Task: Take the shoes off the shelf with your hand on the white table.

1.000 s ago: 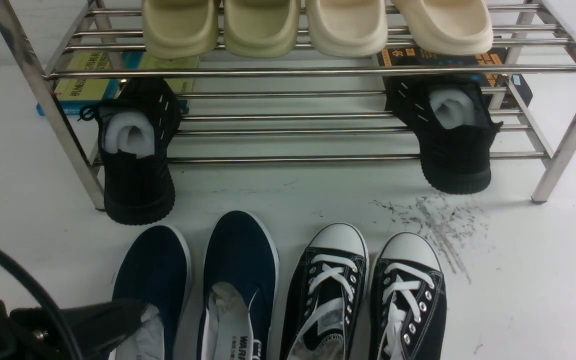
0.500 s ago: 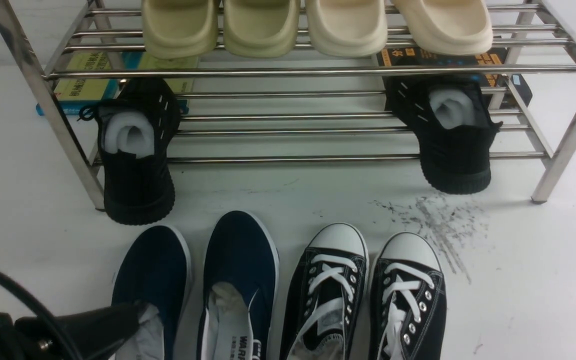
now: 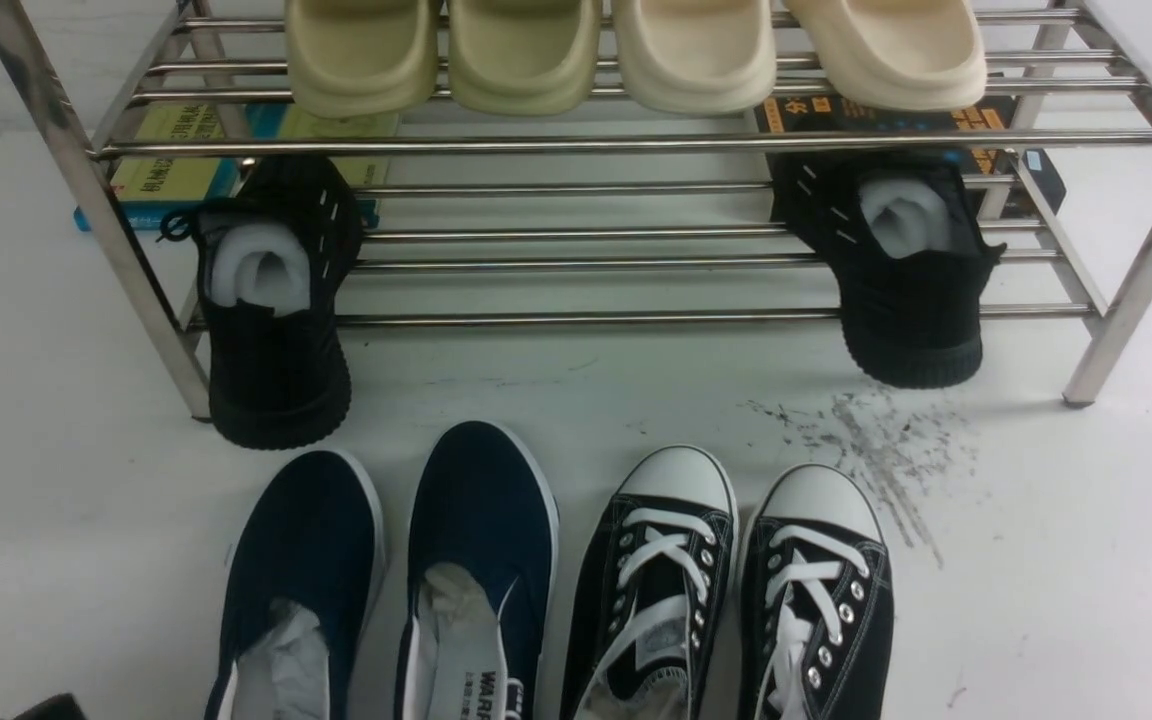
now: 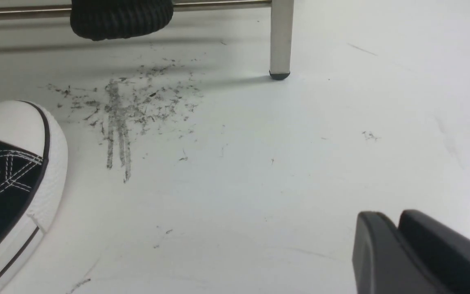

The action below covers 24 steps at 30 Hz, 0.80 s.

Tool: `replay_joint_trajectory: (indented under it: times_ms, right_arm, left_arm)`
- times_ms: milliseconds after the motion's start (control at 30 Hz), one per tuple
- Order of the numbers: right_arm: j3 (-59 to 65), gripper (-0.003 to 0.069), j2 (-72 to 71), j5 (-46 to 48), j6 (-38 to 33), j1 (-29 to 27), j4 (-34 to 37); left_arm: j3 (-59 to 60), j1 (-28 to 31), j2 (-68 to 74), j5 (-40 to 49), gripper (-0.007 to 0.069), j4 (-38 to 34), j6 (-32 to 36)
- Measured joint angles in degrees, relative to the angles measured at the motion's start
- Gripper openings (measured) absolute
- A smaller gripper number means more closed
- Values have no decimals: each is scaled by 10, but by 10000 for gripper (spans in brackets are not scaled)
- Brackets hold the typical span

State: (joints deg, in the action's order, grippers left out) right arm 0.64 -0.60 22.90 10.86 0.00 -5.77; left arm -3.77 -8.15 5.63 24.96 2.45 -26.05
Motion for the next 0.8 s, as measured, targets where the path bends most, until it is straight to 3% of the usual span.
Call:
replay_joint_trajectory:
  times_ms: [300, 800]
  right_arm:
    - [0, 112, 0, 0, 0, 0, 0]
    - [0, 114, 0, 0, 0, 0, 0]
  left_arm:
    - [4, 92, -41, 35, 38, 58, 4]
    - [39, 70, -63, 13, 51, 51, 25]
